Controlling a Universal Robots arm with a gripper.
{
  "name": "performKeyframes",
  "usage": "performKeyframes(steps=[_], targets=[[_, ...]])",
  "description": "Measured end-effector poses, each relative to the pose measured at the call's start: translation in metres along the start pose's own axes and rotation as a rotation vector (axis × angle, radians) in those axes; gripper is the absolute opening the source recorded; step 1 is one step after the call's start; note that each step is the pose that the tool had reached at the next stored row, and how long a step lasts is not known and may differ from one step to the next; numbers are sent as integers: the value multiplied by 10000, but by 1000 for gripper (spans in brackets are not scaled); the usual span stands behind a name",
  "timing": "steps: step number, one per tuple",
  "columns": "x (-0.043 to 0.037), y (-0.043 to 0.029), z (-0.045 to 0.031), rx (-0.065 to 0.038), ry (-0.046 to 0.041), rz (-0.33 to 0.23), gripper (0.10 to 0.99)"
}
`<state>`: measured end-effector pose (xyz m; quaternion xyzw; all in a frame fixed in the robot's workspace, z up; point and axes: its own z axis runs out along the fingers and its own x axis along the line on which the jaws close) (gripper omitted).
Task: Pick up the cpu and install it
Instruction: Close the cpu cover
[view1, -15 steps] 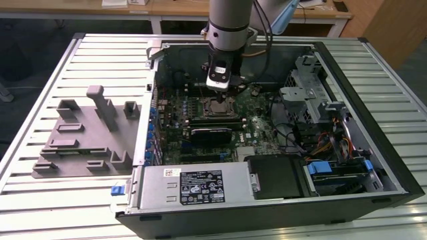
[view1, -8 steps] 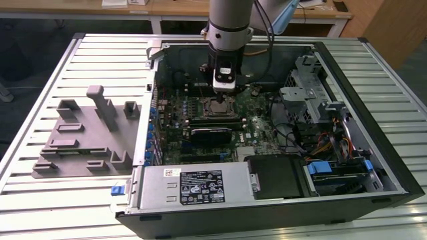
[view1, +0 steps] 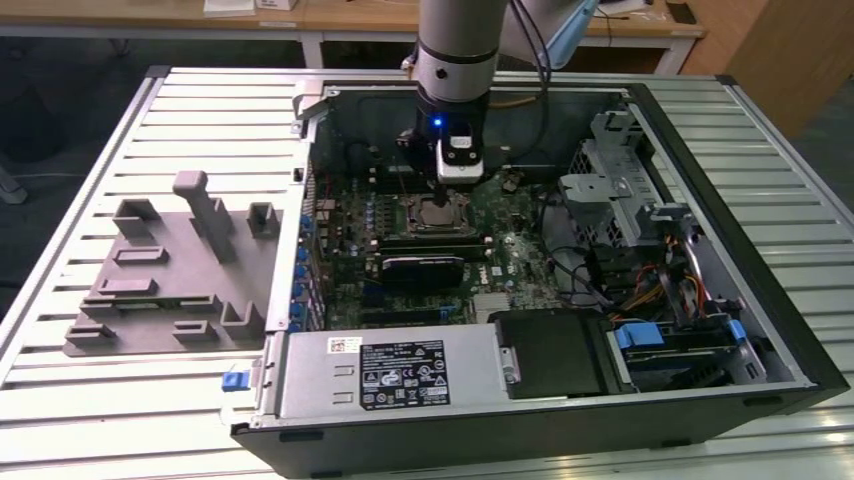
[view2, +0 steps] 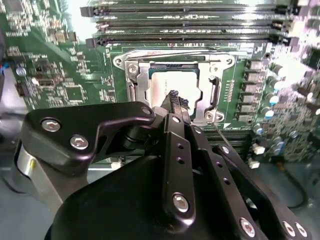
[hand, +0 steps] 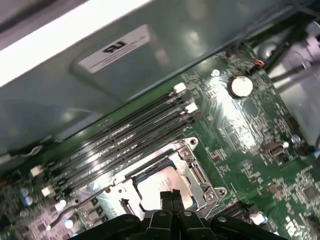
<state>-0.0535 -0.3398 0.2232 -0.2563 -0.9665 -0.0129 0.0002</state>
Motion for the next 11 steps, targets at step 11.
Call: performKeyframes(steps=[11], targets=[[0, 0, 1, 14, 49, -1961, 106]])
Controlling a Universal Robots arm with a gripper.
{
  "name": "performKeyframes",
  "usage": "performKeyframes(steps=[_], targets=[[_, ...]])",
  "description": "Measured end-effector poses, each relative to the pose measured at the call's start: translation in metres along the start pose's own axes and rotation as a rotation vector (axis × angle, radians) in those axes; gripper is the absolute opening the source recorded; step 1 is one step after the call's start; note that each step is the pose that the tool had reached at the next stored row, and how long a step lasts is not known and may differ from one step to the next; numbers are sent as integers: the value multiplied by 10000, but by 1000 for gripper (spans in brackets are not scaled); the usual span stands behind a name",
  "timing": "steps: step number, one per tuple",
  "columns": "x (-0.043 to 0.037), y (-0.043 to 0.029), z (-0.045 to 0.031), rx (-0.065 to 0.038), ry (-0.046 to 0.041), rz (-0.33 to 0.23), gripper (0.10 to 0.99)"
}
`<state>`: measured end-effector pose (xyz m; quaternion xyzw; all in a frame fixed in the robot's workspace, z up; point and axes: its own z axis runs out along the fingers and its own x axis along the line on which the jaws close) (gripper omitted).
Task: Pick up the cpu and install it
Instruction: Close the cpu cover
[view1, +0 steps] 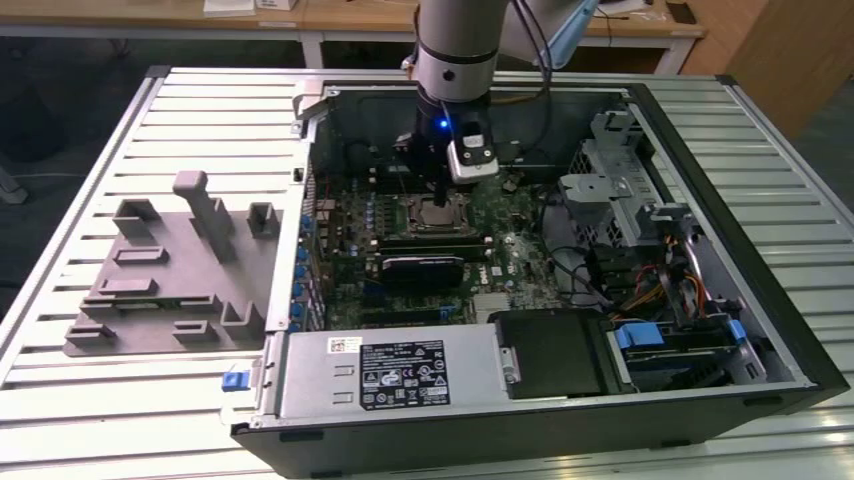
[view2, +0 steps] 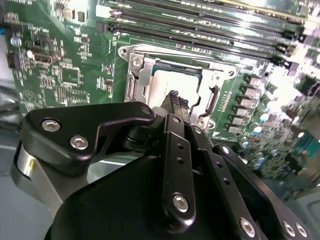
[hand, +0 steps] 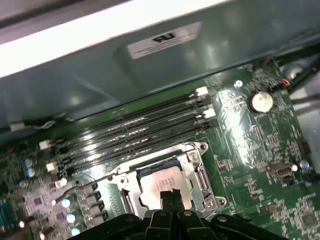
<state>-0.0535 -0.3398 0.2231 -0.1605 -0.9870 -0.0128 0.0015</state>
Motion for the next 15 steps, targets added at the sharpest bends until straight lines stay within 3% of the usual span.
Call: performKeyframes(steps=[15], targets=[[0, 0, 1, 17, 61, -2460, 106]])
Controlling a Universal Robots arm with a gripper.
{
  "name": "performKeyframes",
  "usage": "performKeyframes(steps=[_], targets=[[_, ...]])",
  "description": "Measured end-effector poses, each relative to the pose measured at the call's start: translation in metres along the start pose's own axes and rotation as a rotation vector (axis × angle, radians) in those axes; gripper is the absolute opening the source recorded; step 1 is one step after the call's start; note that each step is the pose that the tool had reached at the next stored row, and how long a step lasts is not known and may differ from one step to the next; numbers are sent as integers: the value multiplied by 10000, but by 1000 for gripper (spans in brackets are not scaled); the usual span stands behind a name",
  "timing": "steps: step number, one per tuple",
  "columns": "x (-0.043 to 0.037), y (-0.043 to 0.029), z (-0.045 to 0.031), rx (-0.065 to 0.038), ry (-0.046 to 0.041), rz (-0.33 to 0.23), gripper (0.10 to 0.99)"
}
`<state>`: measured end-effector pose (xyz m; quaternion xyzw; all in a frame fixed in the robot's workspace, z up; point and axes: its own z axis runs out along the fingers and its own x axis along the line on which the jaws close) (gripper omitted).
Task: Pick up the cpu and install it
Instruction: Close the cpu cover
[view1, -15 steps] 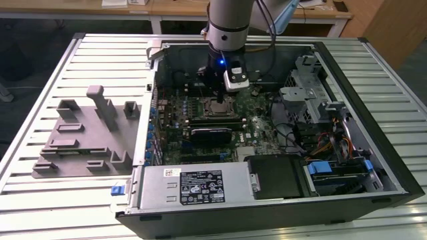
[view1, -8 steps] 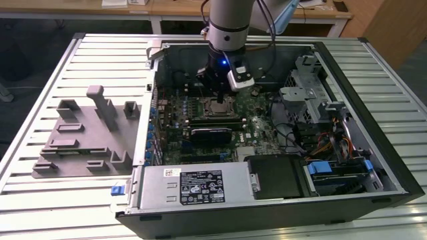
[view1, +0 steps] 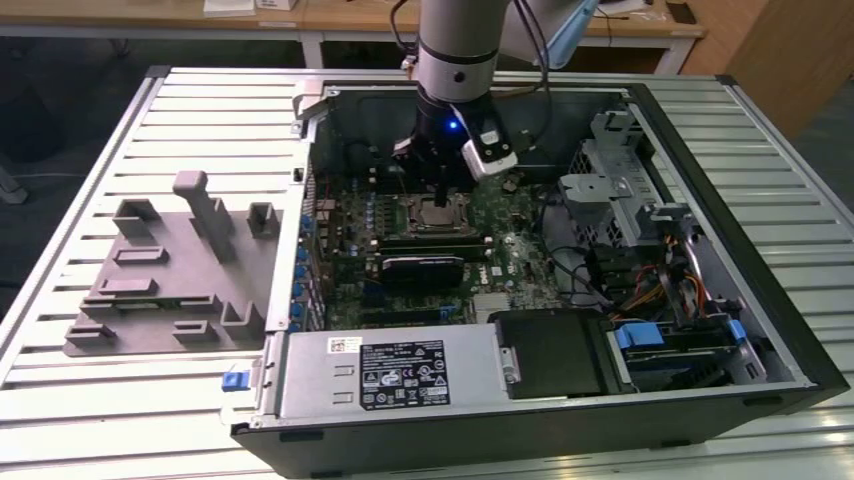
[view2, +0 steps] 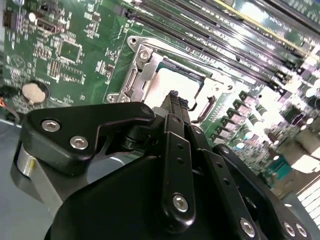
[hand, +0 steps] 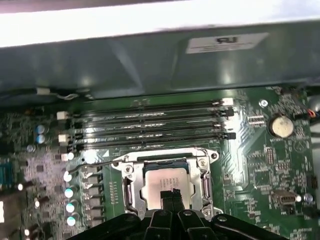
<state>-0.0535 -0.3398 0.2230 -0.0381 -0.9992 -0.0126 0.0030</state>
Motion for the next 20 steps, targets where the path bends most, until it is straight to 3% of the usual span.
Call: performKeyframes(steps=[7, 14, 20], targets=[[0, 0, 2, 9, 29, -1212, 106], [6, 0, 1, -1, 30, -1238, 106], [8, 1, -67, 0, 29, -1183, 106]])
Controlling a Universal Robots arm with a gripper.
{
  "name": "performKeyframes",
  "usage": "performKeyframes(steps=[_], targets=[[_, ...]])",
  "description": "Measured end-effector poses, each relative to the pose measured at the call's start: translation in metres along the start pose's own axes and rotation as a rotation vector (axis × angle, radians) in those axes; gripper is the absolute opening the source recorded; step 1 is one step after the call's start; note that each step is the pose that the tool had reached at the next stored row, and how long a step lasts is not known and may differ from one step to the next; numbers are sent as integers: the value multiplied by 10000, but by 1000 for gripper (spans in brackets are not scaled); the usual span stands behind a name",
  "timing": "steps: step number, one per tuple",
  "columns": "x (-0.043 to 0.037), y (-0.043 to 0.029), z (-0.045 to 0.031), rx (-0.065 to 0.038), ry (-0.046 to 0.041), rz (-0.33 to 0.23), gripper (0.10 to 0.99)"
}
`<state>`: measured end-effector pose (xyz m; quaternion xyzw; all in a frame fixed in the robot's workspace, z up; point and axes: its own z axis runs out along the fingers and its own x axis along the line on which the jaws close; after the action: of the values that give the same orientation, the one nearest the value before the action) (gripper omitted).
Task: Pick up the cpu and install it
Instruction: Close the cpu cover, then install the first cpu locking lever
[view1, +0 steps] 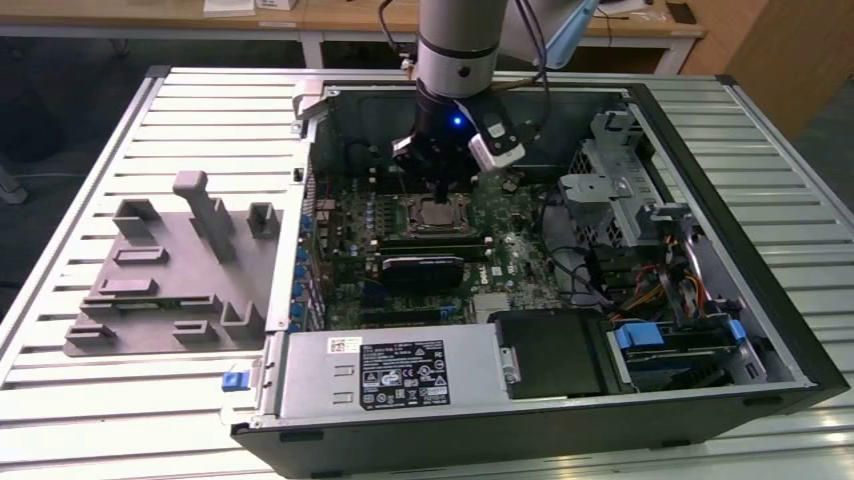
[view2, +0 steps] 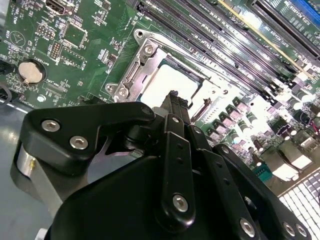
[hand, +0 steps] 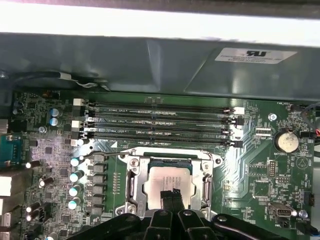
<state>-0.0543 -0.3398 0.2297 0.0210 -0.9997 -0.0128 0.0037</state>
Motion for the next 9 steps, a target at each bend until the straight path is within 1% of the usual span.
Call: performKeyframes(steps=[9], targets=[[0, 0, -3, 1, 0, 10, 106]])
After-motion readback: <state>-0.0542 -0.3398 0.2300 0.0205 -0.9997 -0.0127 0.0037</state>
